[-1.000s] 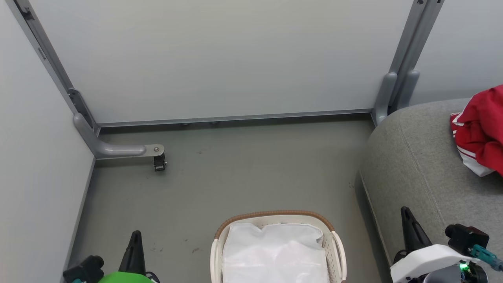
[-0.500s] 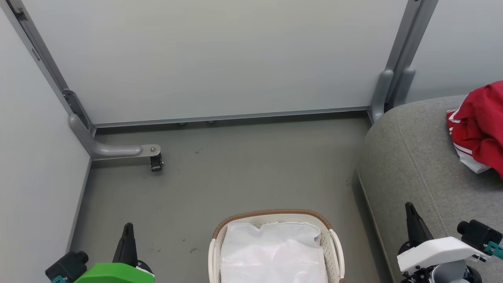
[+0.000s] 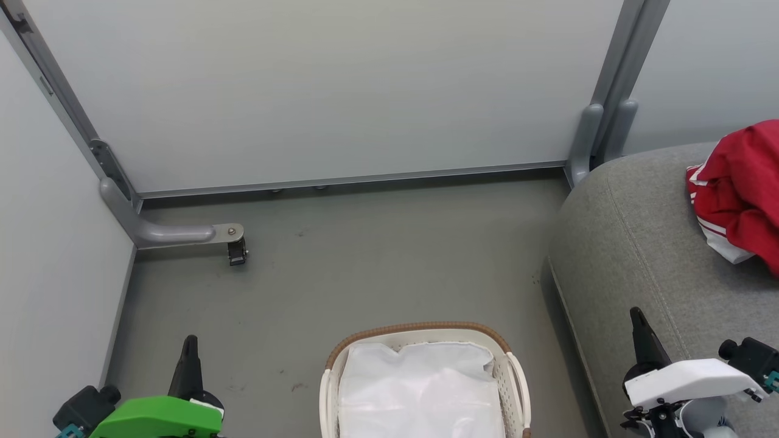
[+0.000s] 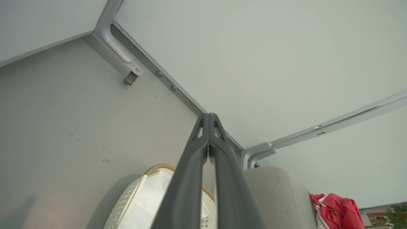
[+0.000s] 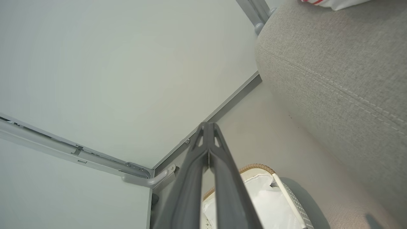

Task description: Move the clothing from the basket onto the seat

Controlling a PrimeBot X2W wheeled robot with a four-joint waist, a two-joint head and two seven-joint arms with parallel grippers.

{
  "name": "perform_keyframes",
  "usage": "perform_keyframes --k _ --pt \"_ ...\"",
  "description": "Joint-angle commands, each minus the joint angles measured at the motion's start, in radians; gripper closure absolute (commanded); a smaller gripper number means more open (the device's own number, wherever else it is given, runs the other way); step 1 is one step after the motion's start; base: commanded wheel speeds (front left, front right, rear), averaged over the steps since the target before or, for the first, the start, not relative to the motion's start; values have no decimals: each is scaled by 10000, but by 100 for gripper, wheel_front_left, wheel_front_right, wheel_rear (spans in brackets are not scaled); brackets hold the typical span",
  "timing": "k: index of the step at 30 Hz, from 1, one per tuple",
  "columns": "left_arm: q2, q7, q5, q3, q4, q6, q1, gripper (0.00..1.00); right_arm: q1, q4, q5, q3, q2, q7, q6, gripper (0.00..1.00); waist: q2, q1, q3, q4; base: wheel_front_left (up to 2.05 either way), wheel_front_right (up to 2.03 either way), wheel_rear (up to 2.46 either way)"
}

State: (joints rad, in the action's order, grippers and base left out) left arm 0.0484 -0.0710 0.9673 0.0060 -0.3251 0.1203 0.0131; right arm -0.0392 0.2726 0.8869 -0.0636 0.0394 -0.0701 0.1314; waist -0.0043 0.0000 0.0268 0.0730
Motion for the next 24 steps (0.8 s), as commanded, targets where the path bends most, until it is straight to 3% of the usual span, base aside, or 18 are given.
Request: perform_keyframes --k 1,24 --pt "23 65 331 96 168 42 350 100 -253 -145 360 -60 74 84 -5 100 16 0 -7 -16 0 0 0" --pt "27 719 2560 465 412 72 601 100 -441 -210 2867 -228 98 732 -7 100 23 0 -91 -222 0 0 0"
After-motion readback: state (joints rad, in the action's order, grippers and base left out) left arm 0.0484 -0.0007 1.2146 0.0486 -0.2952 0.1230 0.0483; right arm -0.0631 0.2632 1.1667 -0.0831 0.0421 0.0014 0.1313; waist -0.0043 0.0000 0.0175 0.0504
